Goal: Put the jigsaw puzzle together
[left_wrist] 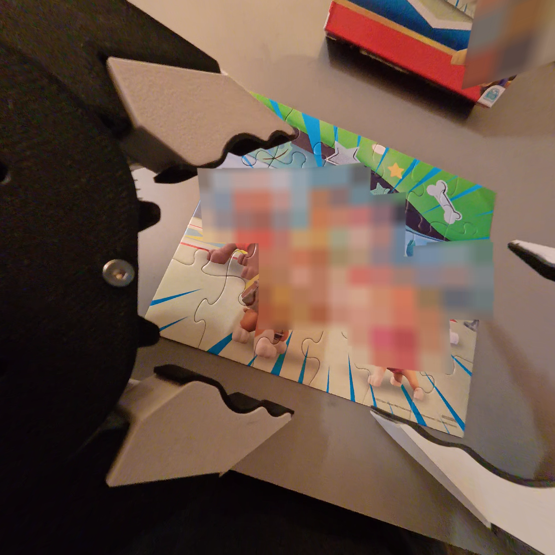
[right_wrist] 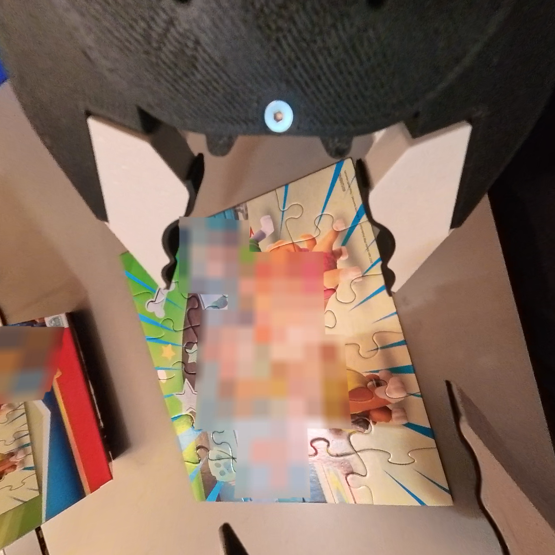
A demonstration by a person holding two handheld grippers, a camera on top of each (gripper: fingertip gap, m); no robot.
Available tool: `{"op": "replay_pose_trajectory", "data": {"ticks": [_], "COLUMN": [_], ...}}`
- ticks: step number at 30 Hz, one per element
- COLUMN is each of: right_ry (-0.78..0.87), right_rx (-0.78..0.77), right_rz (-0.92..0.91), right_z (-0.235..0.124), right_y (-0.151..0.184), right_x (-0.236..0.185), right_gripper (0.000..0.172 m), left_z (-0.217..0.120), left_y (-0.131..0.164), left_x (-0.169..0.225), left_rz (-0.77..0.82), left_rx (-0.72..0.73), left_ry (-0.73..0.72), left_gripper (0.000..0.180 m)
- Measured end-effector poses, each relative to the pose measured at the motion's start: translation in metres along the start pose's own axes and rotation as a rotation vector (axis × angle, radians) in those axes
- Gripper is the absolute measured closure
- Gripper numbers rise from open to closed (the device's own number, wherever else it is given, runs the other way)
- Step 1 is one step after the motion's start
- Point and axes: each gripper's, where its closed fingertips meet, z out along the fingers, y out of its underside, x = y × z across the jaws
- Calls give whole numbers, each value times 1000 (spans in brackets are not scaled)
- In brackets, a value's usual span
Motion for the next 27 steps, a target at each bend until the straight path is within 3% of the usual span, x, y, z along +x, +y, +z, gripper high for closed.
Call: {"op": "replay_pose_trajectory", "data": {"ticks": [11, 22, 27], "right_ry": [-35, -127, -186], "right_rx": [-3, 61, 73], "right_rz": [16, 226, 219], "right_z": [8, 0, 4], "right_y": [9, 68, 81], "right_x": [-3, 24, 24], "right_gripper": [26, 22, 22], "left_z": [-1, -12, -6], "left_y": [17, 74, 92], "left_x": [-12, -39, -36], "left_rz": [-27, -144, -99], "left_rx": [-16, -43, -121], "left_ry": [-11, 78, 109], "left_gripper": [22, 22, 21]}}
